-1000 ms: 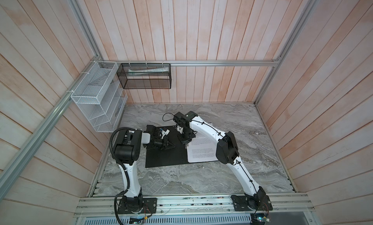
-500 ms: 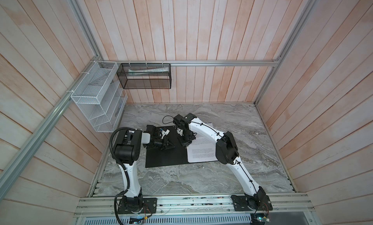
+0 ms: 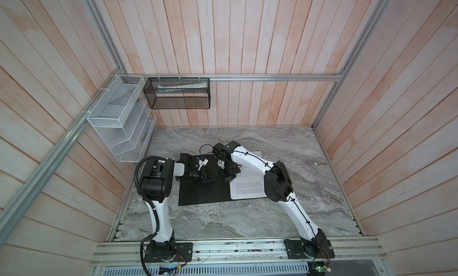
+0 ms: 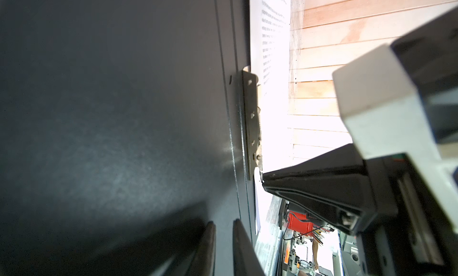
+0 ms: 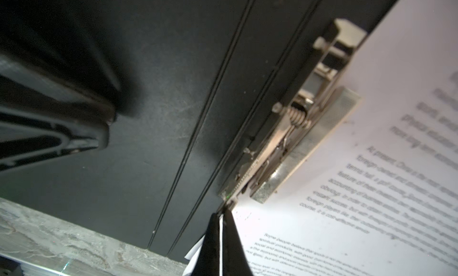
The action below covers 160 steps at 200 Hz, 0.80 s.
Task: Put the files into the folder
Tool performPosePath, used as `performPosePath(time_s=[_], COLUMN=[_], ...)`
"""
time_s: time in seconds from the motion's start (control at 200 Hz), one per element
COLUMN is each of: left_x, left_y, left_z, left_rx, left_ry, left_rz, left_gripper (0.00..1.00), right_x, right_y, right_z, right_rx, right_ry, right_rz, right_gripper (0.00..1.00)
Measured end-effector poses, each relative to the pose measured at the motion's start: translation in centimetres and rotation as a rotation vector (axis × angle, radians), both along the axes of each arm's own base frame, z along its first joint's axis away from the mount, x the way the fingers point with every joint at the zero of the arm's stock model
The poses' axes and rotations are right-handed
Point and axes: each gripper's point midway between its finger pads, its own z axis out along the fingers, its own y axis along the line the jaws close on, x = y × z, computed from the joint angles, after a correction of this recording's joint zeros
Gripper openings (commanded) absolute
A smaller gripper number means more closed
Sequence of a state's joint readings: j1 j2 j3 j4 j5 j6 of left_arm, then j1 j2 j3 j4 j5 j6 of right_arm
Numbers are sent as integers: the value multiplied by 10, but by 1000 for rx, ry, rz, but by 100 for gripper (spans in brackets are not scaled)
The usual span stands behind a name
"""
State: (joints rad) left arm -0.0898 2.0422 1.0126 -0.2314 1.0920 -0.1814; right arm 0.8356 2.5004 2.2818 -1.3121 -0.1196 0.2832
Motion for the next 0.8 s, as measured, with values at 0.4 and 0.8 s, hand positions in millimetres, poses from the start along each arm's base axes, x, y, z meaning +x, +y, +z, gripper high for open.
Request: performPosePath(time_s=[0.4,0.8], left_x=[0,1], left_y=[0,0], left_z=[0,-1], left_rx=[0,0], left_ry=[4,18], left_rz=[2,6], left_gripper=[17,17], right_x=[2,2], right_y=[-1,-2], right_z=[-1,0], right_rx=[-8,-21], right_ry=[-9,-11], right_rz=[7,10], right_gripper=[0,0])
